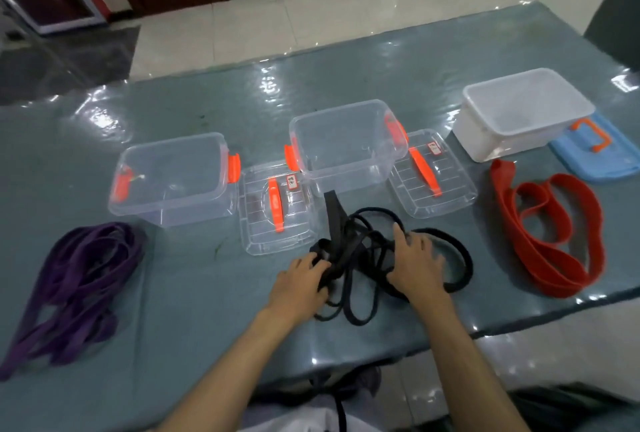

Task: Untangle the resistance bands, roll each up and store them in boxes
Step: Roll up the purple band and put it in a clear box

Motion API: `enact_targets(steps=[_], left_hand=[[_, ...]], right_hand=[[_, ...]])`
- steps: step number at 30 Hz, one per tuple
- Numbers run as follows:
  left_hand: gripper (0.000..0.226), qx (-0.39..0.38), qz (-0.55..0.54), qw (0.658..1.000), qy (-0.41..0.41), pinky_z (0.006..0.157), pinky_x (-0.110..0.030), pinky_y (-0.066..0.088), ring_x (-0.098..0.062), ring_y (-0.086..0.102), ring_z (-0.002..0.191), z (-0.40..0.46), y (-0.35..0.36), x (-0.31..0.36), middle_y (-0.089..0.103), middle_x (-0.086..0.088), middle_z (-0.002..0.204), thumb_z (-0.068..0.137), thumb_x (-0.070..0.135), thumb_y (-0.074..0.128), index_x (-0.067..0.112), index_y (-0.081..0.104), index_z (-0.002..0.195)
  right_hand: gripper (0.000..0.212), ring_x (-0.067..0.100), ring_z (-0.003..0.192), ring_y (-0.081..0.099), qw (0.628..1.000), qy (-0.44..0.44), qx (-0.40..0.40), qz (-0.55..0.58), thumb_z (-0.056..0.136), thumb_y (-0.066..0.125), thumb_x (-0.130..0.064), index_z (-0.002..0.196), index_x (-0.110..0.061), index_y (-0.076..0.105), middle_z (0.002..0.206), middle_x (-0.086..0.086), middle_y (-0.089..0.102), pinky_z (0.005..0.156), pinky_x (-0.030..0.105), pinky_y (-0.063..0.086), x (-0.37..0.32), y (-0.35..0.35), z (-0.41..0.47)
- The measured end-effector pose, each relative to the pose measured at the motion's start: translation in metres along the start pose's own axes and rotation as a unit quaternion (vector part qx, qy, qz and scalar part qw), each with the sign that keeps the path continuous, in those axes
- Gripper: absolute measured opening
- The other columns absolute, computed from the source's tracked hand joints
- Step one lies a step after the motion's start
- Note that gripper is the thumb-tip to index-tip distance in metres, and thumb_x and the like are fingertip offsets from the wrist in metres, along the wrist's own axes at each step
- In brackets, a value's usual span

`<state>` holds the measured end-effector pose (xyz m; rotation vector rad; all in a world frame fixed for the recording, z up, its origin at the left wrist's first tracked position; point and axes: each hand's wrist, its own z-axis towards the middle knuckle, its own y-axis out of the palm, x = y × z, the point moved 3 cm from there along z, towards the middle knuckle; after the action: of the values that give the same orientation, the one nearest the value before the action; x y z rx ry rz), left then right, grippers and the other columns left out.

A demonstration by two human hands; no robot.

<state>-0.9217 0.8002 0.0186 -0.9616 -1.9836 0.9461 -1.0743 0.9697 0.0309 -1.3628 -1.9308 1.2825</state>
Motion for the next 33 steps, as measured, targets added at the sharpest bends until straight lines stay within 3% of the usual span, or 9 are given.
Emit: enact_targets(steps=[6,14,18,24,28,31,33], left_hand=[[0.056,0.048,0.017,0.998,-0.040,0.113,-0.046,0.040,-0.026,0.033,0.148,-0.030,-0.016,-0.078,0.029,0.001,0.165,0.102,0.035,0.057,0.031,0.039,0.155],[0.052,0.100,0.040,0.985,-0.134,0.112,-0.037,0.039,-0.021,0.037,0.148,-0.090,-0.031,-0.240,0.031,0.001,0.167,0.102,0.035,0.053,0.031,0.043,0.153],[0.053,0.144,0.023,0.970,-0.194,0.111,-0.041,0.041,-0.025,0.036,0.147,-0.127,-0.034,-0.326,0.029,-0.002,0.168,0.103,0.035,0.051,0.029,0.042,0.154],[0.091,0.165,-0.030,0.942,-0.290,0.123,-0.063,0.025,-0.039,0.014,0.159,-0.159,-0.036,-0.446,0.006,-0.011,0.175,0.094,0.050,0.069,0.032,0.017,0.167],[0.125,0.069,-0.060,0.944,-0.318,0.119,-0.078,0.017,-0.046,-0.006,0.160,-0.151,-0.042,-0.493,-0.022,-0.008,0.173,0.082,0.066,0.077,0.039,-0.012,0.165],[0.141,0.011,-0.110,0.943,-0.313,0.115,-0.080,0.018,-0.050,-0.012,0.158,-0.141,-0.039,-0.511,-0.034,-0.004,0.170,0.074,0.068,0.083,0.044,-0.027,0.159],[0.144,0.013,-0.170,0.939,-0.299,0.118,-0.073,0.028,-0.053,-0.009,0.157,-0.135,-0.038,-0.519,-0.035,-0.004,0.169,0.076,0.058,0.087,0.043,-0.030,0.158]], right_hand=[[0.103,0.035,0.160,0.007,0.998,-0.064,-0.012,-0.022,0.092,0.076,-0.038,0.168,-0.028,0.006,0.171,0.013,0.016,0.125,0.063,0.022,-0.080,0.029,-0.016],[0.075,0.024,0.154,0.026,0.990,-0.137,0.019,-0.039,0.095,0.061,-0.039,0.162,-0.030,0.028,0.164,0.000,0.033,0.121,0.044,0.031,-0.243,0.074,-0.050],[0.064,0.023,0.147,0.037,0.981,-0.178,0.024,-0.076,0.092,0.056,-0.035,0.154,-0.031,0.040,0.157,-0.002,0.042,0.113,0.037,0.037,-0.326,0.097,-0.066],[0.057,0.022,0.147,0.036,0.969,-0.226,0.006,-0.101,0.096,0.058,-0.040,0.151,-0.030,0.043,0.156,-0.003,0.043,0.113,0.036,0.035,-0.424,0.134,-0.090],[0.053,0.023,0.146,0.037,0.964,-0.235,0.004,-0.123,0.099,0.052,-0.039,0.151,-0.028,0.044,0.155,-0.001,0.044,0.113,0.037,0.035,-0.454,0.154,-0.106],[0.056,0.023,0.147,0.036,0.963,-0.232,-0.006,-0.135,0.099,0.052,-0.039,0.153,-0.029,0.042,0.157,-0.001,0.042,0.114,0.039,0.036,-0.461,0.165,-0.113],[0.056,0.024,0.147,0.036,0.966,-0.221,-0.013,-0.134,0.099,0.053,-0.040,0.153,-0.029,0.043,0.157,-0.001,0.042,0.113,0.040,0.038,-0.460,0.171,-0.115]])
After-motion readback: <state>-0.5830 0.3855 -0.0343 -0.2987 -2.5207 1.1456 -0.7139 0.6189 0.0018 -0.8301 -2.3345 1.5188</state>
